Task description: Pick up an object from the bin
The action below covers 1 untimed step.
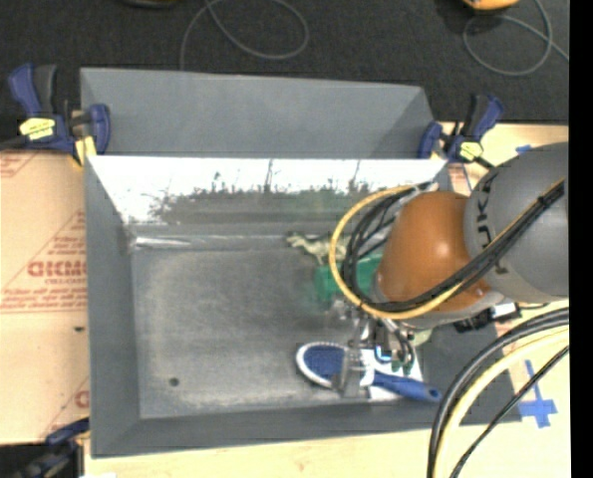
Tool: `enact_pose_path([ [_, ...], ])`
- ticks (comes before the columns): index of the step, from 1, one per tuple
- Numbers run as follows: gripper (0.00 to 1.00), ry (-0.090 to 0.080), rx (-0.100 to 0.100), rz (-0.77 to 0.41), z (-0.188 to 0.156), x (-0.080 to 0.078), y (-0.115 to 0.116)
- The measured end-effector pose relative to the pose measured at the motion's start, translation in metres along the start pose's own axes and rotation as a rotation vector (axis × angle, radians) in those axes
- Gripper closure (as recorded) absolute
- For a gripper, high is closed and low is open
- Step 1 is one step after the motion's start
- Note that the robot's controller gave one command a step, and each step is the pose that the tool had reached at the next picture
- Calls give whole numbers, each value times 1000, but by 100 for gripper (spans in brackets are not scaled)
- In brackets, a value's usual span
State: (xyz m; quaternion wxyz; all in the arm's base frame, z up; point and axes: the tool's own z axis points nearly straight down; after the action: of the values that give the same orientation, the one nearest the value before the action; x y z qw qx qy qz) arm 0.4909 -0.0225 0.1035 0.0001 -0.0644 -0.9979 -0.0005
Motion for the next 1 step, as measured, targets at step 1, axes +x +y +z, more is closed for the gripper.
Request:
enact_pose_path([
  [1, 0, -3, -3, -306, 24, -34, -71],
])
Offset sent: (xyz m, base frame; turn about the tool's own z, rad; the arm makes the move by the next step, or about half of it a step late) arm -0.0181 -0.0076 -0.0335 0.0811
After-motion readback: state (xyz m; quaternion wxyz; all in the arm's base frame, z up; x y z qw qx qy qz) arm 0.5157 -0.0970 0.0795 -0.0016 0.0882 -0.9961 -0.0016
